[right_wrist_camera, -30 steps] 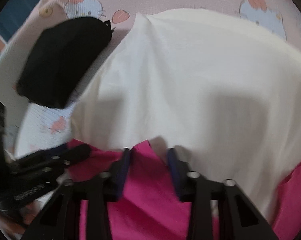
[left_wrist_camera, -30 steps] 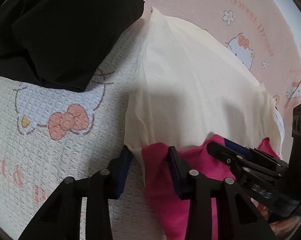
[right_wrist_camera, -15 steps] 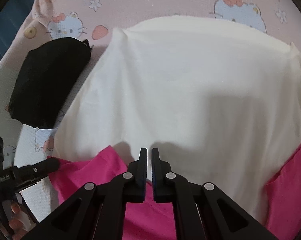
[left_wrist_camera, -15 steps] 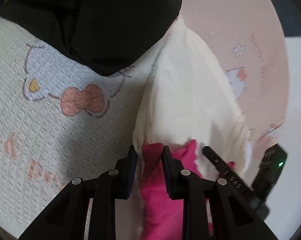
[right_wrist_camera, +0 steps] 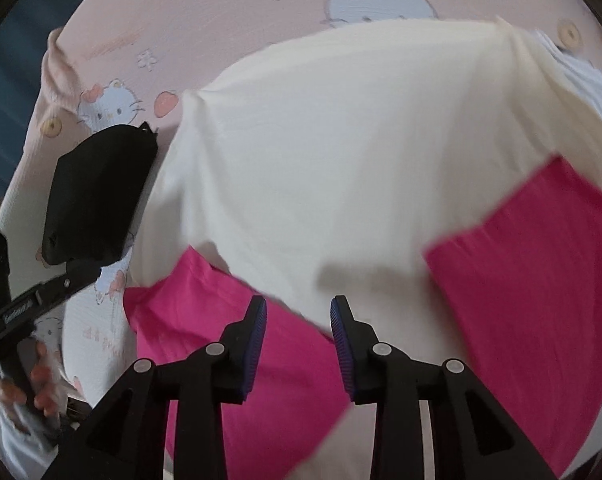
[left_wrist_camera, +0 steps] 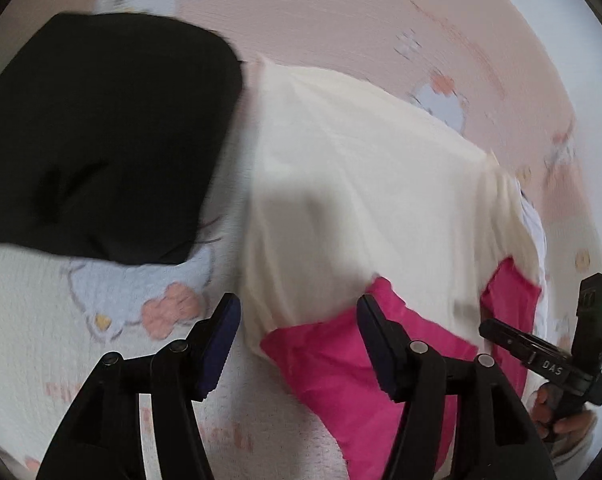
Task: Fold clothes
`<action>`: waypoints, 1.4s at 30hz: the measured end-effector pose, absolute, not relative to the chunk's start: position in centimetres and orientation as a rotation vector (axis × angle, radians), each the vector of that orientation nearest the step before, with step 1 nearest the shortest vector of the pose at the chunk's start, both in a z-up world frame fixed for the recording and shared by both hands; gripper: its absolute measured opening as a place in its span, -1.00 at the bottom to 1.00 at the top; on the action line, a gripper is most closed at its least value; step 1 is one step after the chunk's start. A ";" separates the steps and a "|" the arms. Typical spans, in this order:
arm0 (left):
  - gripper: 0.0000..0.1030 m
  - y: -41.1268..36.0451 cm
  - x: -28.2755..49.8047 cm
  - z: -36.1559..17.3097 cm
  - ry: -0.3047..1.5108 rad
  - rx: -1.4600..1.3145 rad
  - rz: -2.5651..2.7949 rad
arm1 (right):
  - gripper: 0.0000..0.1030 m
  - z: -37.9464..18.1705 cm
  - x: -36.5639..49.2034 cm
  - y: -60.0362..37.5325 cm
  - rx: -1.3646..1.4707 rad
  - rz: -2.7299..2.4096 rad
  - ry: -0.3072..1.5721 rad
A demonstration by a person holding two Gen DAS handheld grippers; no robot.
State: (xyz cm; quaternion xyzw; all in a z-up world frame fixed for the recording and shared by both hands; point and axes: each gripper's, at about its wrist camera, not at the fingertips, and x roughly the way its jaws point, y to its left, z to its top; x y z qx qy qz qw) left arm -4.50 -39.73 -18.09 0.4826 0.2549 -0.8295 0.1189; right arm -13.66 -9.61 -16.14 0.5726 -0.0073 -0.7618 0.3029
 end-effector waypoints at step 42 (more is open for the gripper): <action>-0.75 -32.9 -6.4 -22.3 0.046 1.883 -2.507 | -0.91 -19.1 -8.6 -11.9 1.322 -2.166 0.495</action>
